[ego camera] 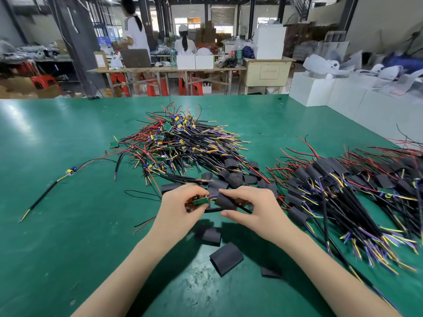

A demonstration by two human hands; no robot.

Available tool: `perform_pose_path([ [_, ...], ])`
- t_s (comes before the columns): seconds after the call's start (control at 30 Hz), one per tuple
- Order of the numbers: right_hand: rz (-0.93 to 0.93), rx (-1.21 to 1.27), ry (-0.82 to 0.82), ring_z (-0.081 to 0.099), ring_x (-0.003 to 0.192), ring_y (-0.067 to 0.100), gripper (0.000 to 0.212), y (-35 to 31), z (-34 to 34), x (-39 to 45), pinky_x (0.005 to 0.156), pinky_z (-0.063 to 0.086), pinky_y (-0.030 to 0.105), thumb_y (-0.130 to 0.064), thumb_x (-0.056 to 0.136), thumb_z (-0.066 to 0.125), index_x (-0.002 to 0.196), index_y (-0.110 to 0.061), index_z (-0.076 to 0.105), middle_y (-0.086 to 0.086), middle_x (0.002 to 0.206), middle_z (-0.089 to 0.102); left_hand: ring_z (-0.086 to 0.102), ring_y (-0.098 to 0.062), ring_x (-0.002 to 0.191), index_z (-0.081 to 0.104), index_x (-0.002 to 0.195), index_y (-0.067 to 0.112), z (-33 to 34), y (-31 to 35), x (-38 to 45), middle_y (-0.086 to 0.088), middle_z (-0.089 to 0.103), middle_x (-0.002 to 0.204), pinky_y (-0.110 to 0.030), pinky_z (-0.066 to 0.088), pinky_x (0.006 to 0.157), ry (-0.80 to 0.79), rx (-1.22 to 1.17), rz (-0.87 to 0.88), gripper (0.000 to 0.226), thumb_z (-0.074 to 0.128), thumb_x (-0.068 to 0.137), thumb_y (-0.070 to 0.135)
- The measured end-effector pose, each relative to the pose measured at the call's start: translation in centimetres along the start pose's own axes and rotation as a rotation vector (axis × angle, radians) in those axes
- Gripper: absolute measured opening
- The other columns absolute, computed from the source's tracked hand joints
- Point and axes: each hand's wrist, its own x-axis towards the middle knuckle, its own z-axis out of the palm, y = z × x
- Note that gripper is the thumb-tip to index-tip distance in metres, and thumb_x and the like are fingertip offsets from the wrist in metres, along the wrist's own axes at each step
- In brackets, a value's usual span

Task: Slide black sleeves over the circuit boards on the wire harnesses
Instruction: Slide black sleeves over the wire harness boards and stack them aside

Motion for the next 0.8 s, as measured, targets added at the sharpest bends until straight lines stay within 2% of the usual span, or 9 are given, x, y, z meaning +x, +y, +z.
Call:
perform_pose_path([
  [0.1, 0.074, 0.076, 0.036, 0.057, 0.072, 0.008, 0.035, -0.1, 0.0, 0.1, 0.071, 0.045, 0.028, -0.03, 0.075, 0.08, 0.109, -0.027, 0.072, -0.005, 0.081, 0.068, 0.064, -0.001, 0.081, 0.077, 0.088, 0.012, 0.0, 0.3, 0.0, 0.008, 0.069, 0.086, -0.02, 0.053, 0.073, 0.009, -0.028, 0.036, 0.023, 0.081, 0.071, -0.002],
  [0.2, 0.158, 0.165, 0.03, 0.059, 0.068, 0.005, 0.03, 0.0, -0.1, 0.1, 0.07, 0.048, 0.024, -0.025, 0.073, 0.082, 0.102, -0.024, 0.075, -0.007, 0.08, 0.071, 0.066, -0.003, 0.08, 0.077, 0.088, 0.012, -0.1, 0.3, 0.1, 0.004, 0.07, 0.087, -0.021, 0.055, 0.072, -0.021, -0.107, 0.0, 0.024, 0.083, 0.069, -0.002],
  [0.3, 0.201, 0.21, 0.023, 0.059, 0.066, 0.002, 0.027, 0.0, -0.1, 0.2, 0.068, 0.048, 0.019, -0.023, 0.072, 0.083, 0.098, -0.019, 0.075, -0.003, 0.08, 0.072, 0.067, -0.004, 0.085, 0.077, 0.095, 0.013, -0.5, 0.2, 0.2, 0.001, 0.069, 0.095, -0.013, 0.051, 0.074, -0.117, -0.252, -0.11, 0.029, 0.084, 0.07, 0.001],
  [0.4, 0.209, 0.209, 0.03, 0.056, 0.06, 0.003, 0.026, -0.1, -0.3, 0.2, 0.064, 0.046, 0.019, -0.021, 0.072, 0.083, 0.097, -0.02, 0.075, -0.009, 0.073, 0.069, 0.067, -0.008, 0.091, 0.075, 0.097, 0.014, -1.0, 0.2, 0.5, -0.001, 0.069, 0.101, -0.016, 0.05, 0.081, -0.211, -0.477, -0.213, 0.028, 0.077, 0.075, -0.003],
  [0.53, 0.159, 0.222, 0.091, 0.047, 0.056, 0.004, 0.027, -0.3, -0.6, 0.2, 0.058, 0.04, 0.021, -0.017, 0.072, 0.083, 0.097, -0.022, 0.075, -0.015, 0.063, 0.059, 0.069, -0.009, 0.095, 0.072, 0.104, 0.014, -1.3, -0.2, 0.7, 0.003, 0.075, 0.102, -0.019, 0.051, 0.084, -0.281, -0.596, -0.31, 0.025, 0.066, 0.086, -0.002],
  [0.6, 0.099, 0.194, 0.11, 0.044, 0.056, 0.004, 0.029, -0.5, -0.9, 0.2, 0.057, 0.036, 0.019, -0.016, 0.072, 0.084, 0.098, -0.023, 0.075, -0.016, 0.061, 0.053, 0.07, -0.012, 0.088, 0.071, 0.107, 0.017, -1.4, -0.4, 0.6, 0.004, 0.075, 0.098, -0.023, 0.053, 0.082, -0.362, -0.653, -0.374, 0.022, 0.066, 0.086, 0.009],
  [0.7, 0.031, 0.15, 0.107, 0.045, 0.059, 0.005, 0.031, -0.6, -1.3, 0.3, 0.061, 0.036, 0.017, -0.019, 0.072, 0.084, 0.102, -0.023, 0.074, -0.016, 0.066, 0.052, 0.067, -0.021, 0.071, 0.074, 0.102, 0.021, -1.5, -0.7, 0.4, -0.008, 0.075, 0.089, -0.03, 0.052, 0.076, -0.504, -0.653, -0.457, 0.017, 0.067, 0.089, 0.029],
  [0.8, 0.024, 0.119, 0.094, 0.046, 0.062, 0.005, 0.033, -0.6, -1.6, 0.2, 0.063, 0.038, 0.017, -0.023, 0.072, 0.083, 0.104, -0.024, 0.074, -0.014, 0.069, 0.054, 0.058, -0.02, 0.064, 0.075, 0.103, 0.015, -1.4, -0.7, 0.3, -0.009, 0.069, 0.077, -0.025, 0.049, 0.068, -0.576, -0.667, -0.474, 0.03, 0.059, 0.09, 0.037],
])
